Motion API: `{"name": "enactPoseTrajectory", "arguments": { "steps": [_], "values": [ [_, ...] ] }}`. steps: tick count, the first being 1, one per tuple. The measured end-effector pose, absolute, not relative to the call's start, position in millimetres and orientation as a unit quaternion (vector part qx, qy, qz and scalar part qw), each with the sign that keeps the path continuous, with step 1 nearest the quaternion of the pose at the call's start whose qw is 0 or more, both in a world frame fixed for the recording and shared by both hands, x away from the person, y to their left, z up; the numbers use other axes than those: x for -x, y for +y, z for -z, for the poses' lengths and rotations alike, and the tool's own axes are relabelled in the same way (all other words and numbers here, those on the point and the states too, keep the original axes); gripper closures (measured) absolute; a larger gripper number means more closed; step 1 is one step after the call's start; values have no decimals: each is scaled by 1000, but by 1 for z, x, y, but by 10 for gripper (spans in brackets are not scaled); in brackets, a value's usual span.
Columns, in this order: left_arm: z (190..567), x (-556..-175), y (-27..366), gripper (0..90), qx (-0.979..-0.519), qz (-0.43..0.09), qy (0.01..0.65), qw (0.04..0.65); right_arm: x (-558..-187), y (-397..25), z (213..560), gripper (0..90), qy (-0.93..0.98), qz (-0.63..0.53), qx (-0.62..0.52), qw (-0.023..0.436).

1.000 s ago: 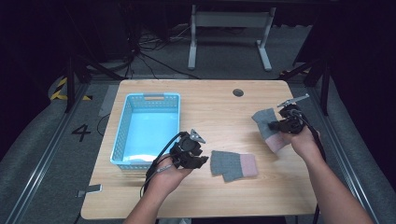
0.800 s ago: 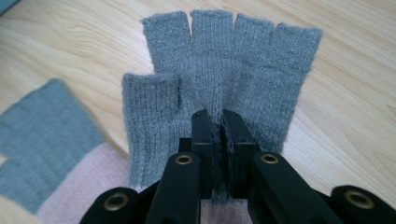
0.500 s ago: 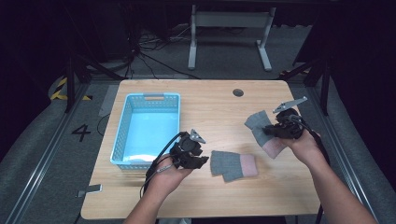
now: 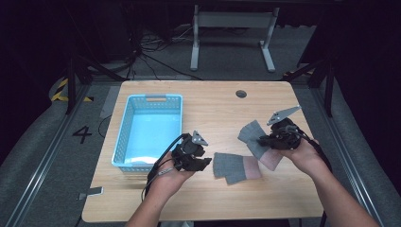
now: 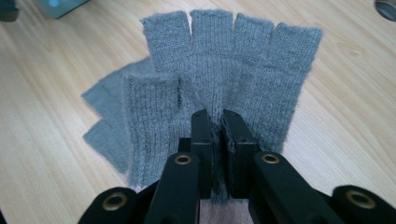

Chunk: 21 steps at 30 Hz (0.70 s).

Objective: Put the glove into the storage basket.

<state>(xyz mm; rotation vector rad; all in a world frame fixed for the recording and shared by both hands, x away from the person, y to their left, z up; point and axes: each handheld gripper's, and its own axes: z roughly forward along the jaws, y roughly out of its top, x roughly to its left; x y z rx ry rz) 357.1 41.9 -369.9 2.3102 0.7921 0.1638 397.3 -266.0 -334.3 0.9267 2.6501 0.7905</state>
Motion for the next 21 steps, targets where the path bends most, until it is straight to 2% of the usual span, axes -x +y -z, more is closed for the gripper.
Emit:
{"name": "enactPoseTrajectory", "arguments": {
  "steps": [4,10,15,17,21],
  "values": [
    [370,-359,44,654,-885,-40,316,340,-391,-254,340,845,911,-266,-299,98],
    [370,-359,44,695,-885,-35,315,340,-385,-239,348,844,922,-255,-280,83],
    [370,-359,45,701,-882,-32,320,344,-383,-230,354,844,927,-251,-268,74],
    [371,-362,45,698,-879,-10,327,348,-382,-225,358,844,931,-244,-262,69],
    [371,-363,45,723,-880,-17,329,342,-381,-218,365,844,936,-237,-253,65]
  ]
}}
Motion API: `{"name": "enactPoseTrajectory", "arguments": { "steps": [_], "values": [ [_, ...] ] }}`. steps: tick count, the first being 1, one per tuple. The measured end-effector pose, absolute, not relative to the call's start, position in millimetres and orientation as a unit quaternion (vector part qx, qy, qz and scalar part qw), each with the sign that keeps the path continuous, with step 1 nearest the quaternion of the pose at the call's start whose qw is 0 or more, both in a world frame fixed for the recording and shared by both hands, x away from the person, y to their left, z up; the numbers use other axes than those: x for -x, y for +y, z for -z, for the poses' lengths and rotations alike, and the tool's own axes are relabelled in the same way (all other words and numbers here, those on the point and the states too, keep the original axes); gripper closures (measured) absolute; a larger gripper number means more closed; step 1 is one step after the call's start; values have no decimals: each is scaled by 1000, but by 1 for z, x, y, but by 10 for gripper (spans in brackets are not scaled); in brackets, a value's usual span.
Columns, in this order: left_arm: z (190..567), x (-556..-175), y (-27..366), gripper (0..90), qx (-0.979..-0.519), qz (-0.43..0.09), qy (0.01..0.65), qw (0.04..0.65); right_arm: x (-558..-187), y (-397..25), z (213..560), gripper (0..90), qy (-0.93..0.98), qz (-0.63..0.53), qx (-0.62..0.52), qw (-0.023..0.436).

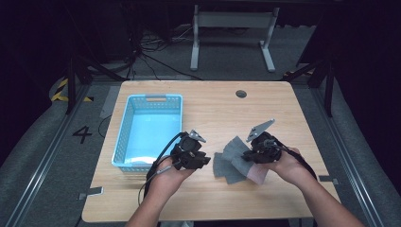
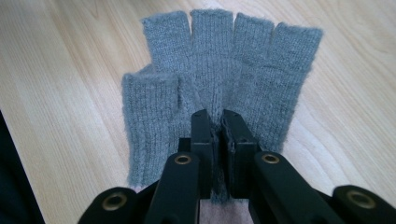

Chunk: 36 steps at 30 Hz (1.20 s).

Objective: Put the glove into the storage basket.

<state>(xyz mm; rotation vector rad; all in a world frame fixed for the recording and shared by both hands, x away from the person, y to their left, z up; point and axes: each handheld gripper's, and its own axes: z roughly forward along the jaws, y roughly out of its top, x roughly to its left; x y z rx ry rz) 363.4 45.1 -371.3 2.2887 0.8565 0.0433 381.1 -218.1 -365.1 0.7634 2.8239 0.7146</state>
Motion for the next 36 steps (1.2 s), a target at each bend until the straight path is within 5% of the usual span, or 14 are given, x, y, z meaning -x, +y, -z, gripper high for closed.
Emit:
{"name": "enactPoseTrajectory", "arguments": {
  "steps": [17,21,27,36],
  "values": [
    [373,-361,42,840,-891,-8,316,326,-381,-199,401,840,948,-195,-245,50],
    [373,-361,40,846,-891,-8,317,324,-381,-197,408,779,947,-198,-249,42],
    [375,-358,38,817,-895,-18,313,318,-371,-214,397,687,927,-254,-271,51],
    [374,-354,36,813,-897,-22,306,320,-363,-252,380,680,902,-295,-305,80]
  ]
}}
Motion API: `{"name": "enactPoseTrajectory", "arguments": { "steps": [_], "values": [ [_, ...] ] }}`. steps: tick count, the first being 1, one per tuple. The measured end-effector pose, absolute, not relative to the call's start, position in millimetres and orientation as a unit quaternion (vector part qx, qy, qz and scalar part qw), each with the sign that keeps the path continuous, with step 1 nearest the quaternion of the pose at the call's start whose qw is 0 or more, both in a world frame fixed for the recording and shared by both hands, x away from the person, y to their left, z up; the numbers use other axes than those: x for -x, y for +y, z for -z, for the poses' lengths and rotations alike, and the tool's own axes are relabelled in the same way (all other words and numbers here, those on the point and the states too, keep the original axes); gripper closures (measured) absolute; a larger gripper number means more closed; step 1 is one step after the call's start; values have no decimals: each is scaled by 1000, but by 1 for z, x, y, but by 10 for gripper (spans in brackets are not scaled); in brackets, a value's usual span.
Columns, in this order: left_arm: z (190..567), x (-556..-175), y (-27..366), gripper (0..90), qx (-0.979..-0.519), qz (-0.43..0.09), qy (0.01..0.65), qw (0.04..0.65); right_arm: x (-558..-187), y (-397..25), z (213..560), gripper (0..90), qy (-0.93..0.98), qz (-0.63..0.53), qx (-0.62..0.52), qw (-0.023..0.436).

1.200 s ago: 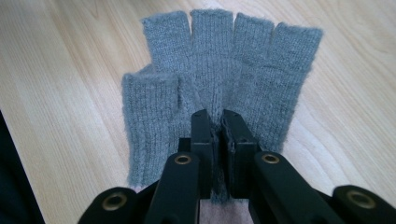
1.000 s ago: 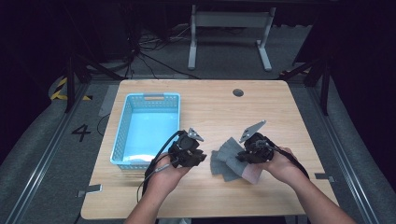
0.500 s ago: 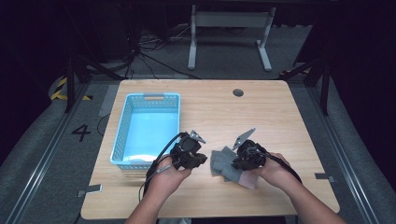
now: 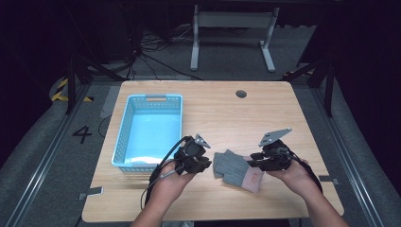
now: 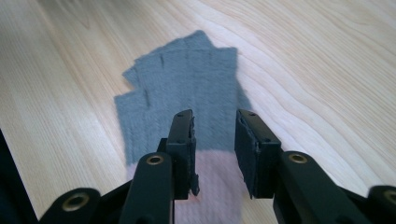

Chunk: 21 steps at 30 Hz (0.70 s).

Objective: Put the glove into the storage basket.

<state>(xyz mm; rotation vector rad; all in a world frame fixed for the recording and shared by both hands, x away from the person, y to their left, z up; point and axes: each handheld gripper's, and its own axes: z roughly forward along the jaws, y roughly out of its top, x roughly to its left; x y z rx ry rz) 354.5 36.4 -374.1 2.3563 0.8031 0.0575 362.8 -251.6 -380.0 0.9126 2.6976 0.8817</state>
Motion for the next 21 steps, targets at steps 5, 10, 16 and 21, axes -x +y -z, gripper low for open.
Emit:
{"name": "enactPoseTrajectory", "arguments": {
  "steps": [5,10,16,21],
  "values": [
    [378,-353,35,806,-899,-11,301,319,-364,-273,379,684,897,-294,-319,83],
    [381,-354,33,801,-904,5,298,307,-365,-285,381,692,899,-283,-326,80],
    [390,-355,26,774,-912,18,288,292,-367,-299,387,698,901,-262,-337,78],
    [399,-358,19,747,-915,22,284,285,-367,-303,390,695,904,-253,-337,74]
  ]
}}
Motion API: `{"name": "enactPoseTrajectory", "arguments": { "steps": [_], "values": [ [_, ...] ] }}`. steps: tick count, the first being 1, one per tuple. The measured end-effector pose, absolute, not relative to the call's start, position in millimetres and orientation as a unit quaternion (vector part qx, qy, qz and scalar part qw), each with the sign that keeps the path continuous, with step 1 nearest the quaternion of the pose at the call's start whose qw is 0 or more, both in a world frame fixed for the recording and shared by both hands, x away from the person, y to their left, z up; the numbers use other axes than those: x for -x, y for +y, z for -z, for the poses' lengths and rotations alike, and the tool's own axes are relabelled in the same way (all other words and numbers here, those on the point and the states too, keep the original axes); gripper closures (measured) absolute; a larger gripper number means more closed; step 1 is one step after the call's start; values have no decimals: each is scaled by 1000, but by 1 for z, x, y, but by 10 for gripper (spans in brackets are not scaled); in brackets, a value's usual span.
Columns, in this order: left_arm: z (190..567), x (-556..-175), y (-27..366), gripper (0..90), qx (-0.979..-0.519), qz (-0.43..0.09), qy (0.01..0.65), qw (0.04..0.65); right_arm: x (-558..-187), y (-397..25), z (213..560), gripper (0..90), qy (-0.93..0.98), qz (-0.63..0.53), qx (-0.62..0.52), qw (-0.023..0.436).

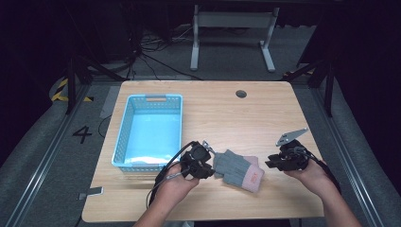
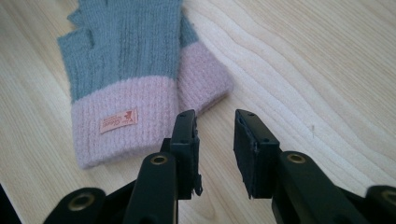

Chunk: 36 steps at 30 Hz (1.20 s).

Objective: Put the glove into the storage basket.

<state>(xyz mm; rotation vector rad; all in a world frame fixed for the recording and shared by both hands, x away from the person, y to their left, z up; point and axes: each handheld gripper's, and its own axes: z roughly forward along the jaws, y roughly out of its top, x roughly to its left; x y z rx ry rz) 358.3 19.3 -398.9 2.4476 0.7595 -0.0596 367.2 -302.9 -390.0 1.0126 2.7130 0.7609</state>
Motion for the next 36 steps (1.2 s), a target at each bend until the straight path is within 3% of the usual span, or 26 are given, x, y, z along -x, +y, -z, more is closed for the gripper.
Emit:
{"name": "enactPoseTrajectory", "arguments": {
  "steps": [8,36],
  "values": [
    [411,-363,9,692,-918,7,287,275,-364,-305,393,693,904,-248,-340,73],
    [434,-375,-8,701,-926,30,291,239,-356,-298,413,692,926,-204,-317,30]
  ]
}}
